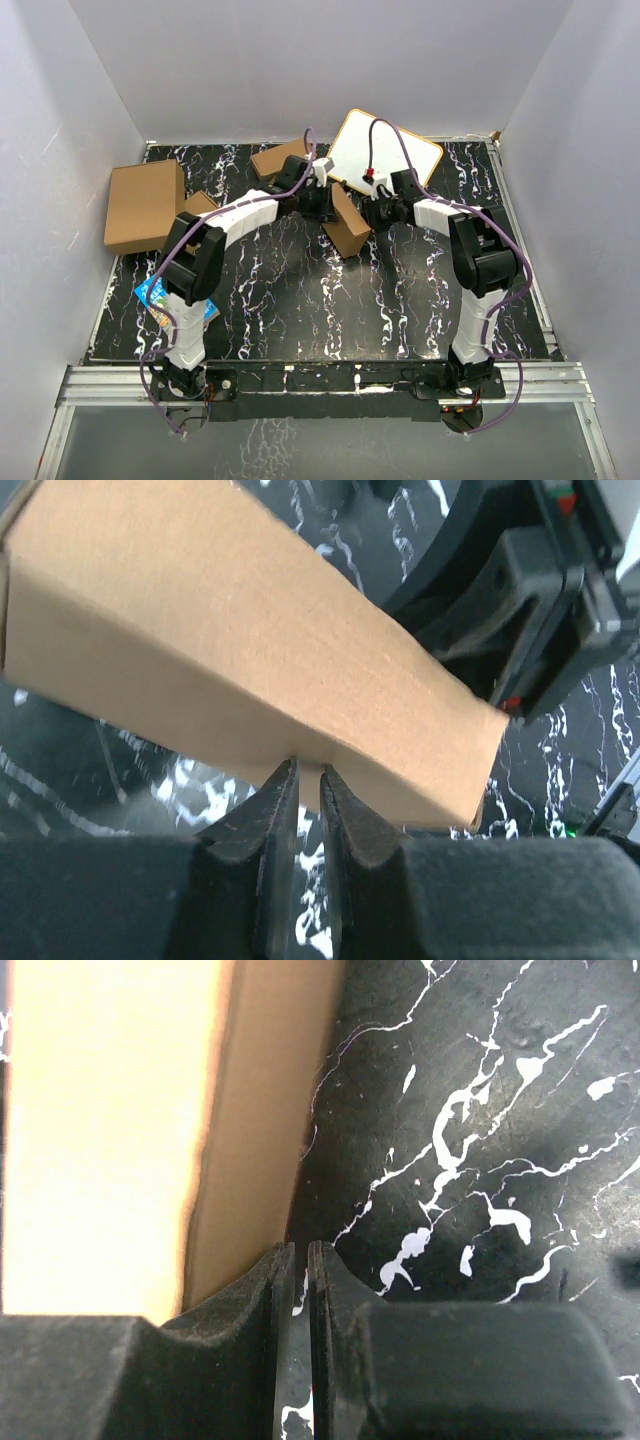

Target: Fold the paper box

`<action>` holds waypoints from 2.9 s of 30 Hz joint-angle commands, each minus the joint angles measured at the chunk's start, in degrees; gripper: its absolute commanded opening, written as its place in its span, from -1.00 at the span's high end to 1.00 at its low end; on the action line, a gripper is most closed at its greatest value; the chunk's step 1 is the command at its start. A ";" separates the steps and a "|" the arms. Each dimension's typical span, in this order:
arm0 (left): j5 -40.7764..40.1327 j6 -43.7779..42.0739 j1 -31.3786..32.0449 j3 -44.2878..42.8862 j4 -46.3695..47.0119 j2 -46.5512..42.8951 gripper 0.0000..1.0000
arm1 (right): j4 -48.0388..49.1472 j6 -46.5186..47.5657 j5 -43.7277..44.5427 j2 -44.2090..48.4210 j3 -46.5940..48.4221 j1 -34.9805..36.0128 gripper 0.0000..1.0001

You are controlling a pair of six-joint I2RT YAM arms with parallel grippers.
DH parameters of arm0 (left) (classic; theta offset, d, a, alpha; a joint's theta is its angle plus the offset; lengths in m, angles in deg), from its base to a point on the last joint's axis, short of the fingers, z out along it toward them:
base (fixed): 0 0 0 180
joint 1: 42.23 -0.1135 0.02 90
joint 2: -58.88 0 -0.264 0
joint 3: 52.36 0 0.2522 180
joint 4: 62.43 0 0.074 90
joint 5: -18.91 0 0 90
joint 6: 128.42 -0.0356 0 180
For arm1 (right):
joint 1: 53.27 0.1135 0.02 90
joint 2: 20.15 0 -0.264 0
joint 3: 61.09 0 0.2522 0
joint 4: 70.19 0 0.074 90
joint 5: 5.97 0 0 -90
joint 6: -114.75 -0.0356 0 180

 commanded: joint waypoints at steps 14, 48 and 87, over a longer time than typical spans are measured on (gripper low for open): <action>3.85 0.07 3.47 -1.95 0.55 0.18 0.66 | 13.98 -15.16 -18.21 6.71 -13.65 1.28 0.55; -25.41 -14.99 19.50 53.99 70.97 -28.63 -0.95 | -1.50 4.22 -27.56 21.83 -18.43 -21.36 0.25; -44.71 -34.04 25.88 47.17 70.58 -13.36 0.42 | -1.47 4.11 -27.32 19.33 -18.41 -21.38 0.23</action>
